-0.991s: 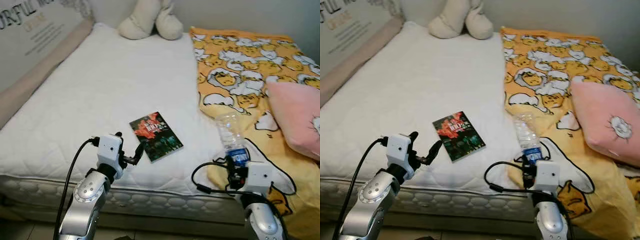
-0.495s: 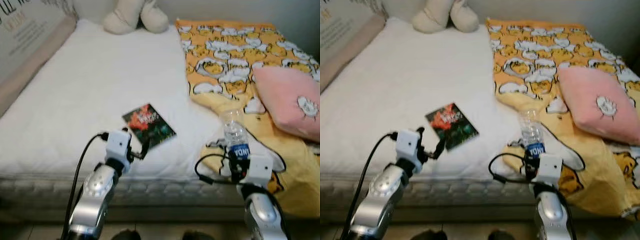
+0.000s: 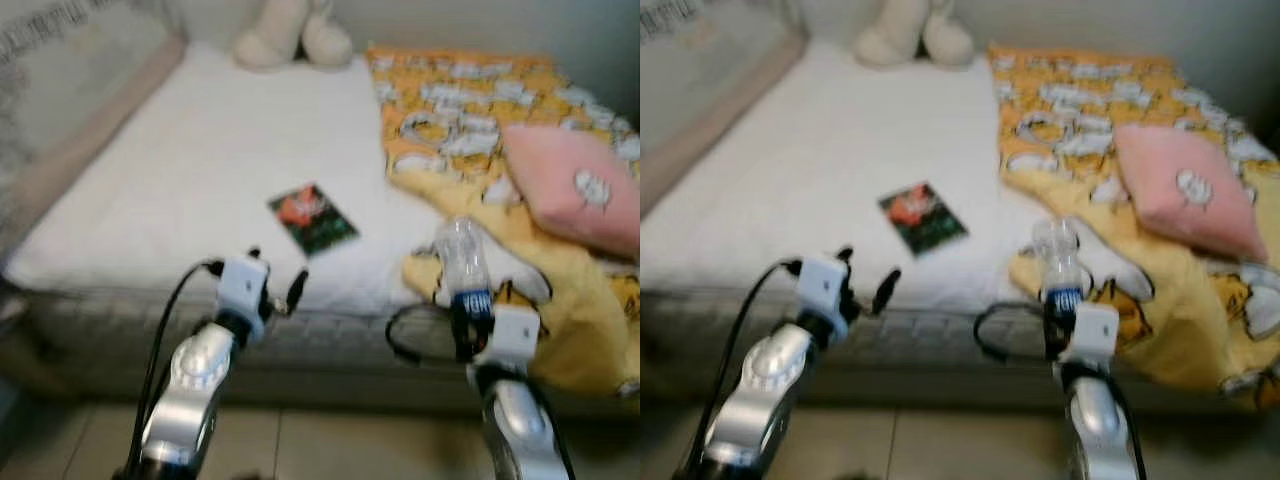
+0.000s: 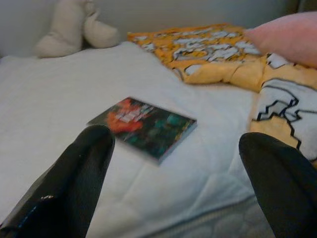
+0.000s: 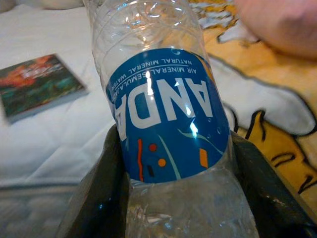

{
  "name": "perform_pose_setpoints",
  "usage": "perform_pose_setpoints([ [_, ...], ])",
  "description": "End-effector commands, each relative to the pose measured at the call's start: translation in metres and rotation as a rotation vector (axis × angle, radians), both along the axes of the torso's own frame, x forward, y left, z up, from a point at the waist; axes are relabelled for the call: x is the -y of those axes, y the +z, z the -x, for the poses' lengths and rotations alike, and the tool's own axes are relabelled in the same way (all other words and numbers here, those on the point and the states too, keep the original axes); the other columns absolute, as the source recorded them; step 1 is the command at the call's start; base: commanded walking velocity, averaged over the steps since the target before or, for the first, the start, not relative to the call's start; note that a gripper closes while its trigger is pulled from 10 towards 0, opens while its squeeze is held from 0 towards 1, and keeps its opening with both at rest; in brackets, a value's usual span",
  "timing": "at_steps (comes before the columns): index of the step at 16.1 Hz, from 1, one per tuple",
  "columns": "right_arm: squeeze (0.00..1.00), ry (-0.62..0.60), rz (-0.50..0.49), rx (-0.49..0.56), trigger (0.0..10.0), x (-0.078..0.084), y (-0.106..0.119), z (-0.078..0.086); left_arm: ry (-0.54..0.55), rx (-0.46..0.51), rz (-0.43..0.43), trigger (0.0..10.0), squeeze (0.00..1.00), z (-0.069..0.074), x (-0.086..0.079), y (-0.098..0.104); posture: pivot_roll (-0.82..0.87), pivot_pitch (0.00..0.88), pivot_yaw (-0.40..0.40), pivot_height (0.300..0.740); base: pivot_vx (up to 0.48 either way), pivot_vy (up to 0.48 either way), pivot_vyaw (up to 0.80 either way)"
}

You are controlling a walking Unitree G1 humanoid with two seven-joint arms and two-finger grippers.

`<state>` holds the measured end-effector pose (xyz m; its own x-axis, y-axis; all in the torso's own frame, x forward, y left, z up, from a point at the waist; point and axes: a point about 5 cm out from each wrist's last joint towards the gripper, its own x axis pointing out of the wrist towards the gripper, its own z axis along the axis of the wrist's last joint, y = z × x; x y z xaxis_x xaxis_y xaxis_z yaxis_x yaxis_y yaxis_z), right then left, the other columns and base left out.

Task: Clean up the room

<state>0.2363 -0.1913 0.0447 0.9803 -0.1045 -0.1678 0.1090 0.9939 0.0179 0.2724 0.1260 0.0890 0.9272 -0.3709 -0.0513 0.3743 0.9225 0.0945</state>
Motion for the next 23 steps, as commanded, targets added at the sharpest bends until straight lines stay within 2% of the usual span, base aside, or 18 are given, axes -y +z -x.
perform_pose_setpoints([
  [1,0.00,0.001,-0.004,0.019,10.0,0.002,0.003,-0.001,-0.008,-0.013,0.004,10.0,0.00,0.000,0.003,-0.001,-0.03,0.000,0.019,0.740,0.000,0.000,0.00],
  [3,0.00,0.003,0.003,0.025,10.0,0.002,0.003,-0.001,0.015,-0.019,0.005,10.0,0.00,-0.001,-0.003,-0.003,-0.03,0.000,0.017,0.740,0.000,0.000,0.65],
  [4,0.00,0.008,0.005,0.023,10.0,0.002,0.003,-0.002,0.021,-0.005,-0.023,10.0,0.00,0.000,-0.005,-0.003,-0.02,0.000,0.018,0.740,0.000,0.000,0.60],
  [17,0.00,0.039,0.035,0.017,10.0,0.007,0.004,-0.010,0.037,0.033,-0.082,10.0,0.00,0.002,-0.004,-0.006,-0.02,0.000,0.009,0.740,0.000,-0.477,0.52],
  [19,0.00,0.028,0.039,0.025,10.0,0.010,0.005,-0.011,0.042,0.014,-0.058,10.0,0.00,0.001,-0.005,-0.008,-0.03,0.000,0.008,0.740,0.000,-0.240,0.46],
  [20,0.00,0.031,0.049,0.038,10.0,0.010,0.007,-0.010,0.042,-0.011,-0.007,10.0,0.00,0.002,-0.007,-0.011,-0.03,0.000,0.011,0.740,0.000,0.000,0.46],
  [21,0.00,0.023,0.047,0.050,10.0,0.011,0.008,-0.007,0.070,-0.035,0.034,10.0,0.00,0.004,-0.014,-0.014,-0.04,0.000,0.016,0.740,0.000,0.000,0.45],
  [22,0.00,0.011,0.039,0.056,10.0,0.012,0.008,-0.003,0.123,-0.063,0.030,10.0,0.00,0.007,-0.025,-0.019,-0.04,0.000,0.021,0.740,0.000,0.000,0.46],
  [23,0.00,0.011,0.023,0.050,10.0,0.012,0.006,0.004,0.185,-0.151,0.091,10.0,0.00,0.016,-0.042,-0.031,-0.05,0.000,0.028,0.740,0.000,0.000,0.46],
])
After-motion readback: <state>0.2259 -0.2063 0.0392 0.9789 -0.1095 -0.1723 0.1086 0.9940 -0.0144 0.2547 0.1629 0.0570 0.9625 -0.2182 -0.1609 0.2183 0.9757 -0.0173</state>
